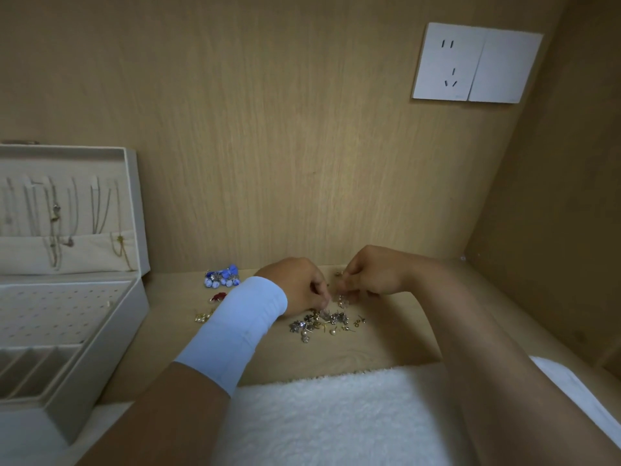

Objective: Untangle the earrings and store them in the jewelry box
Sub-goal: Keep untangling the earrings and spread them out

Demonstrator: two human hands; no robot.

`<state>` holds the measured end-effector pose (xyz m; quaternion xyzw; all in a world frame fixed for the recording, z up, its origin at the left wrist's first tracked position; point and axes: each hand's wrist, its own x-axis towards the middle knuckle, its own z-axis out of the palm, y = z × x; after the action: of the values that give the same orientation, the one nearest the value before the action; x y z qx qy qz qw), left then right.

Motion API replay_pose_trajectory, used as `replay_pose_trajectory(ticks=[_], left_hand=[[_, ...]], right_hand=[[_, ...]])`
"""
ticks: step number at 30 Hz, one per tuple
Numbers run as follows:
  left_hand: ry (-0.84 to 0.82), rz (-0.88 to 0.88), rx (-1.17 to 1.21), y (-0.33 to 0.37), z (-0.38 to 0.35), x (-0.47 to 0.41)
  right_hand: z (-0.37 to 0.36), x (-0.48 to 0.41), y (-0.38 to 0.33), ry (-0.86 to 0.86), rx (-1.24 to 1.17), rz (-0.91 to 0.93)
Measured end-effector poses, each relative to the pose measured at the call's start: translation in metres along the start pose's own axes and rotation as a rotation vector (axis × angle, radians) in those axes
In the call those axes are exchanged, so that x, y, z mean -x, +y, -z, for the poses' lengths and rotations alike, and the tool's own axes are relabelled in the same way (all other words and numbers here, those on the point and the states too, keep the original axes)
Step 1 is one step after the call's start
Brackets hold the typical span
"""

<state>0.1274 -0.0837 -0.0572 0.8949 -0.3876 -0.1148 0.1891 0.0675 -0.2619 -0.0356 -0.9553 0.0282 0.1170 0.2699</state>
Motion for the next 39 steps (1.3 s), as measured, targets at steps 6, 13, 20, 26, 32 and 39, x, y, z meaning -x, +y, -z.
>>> replay_pose_trajectory(ticks=[6, 13, 20, 26, 32, 39], left_hand=[[-0.031, -0.023, 0.005, -0.001, 0.000, 0.001], [-0.025, -0.017, 0.084, -0.003, 0.009, 0.006], [0.038, -0.027, 0.306, -0.008, 0.016, 0.010], [0.055, -0.067, 0.448, -0.008, 0.028, 0.014], [0.088, -0.096, 0.447, -0.006, 0.030, 0.015], [0.124, -0.070, 0.510, -0.001, 0.021, 0.012]], right_hand=[[0.001, 0.003, -0.002, -0.059, 0.002, -0.077], [-0.001, 0.003, -0.006, -0.114, -0.048, -0.027], [0.001, 0.002, 0.003, -0.102, -0.021, 0.017], [-0.004, -0.004, 0.006, -0.075, -0.026, 0.035], [0.004, 0.003, 0.007, -0.029, -0.129, 0.058], [0.008, 0.001, 0.014, 0.098, -0.332, 0.080]])
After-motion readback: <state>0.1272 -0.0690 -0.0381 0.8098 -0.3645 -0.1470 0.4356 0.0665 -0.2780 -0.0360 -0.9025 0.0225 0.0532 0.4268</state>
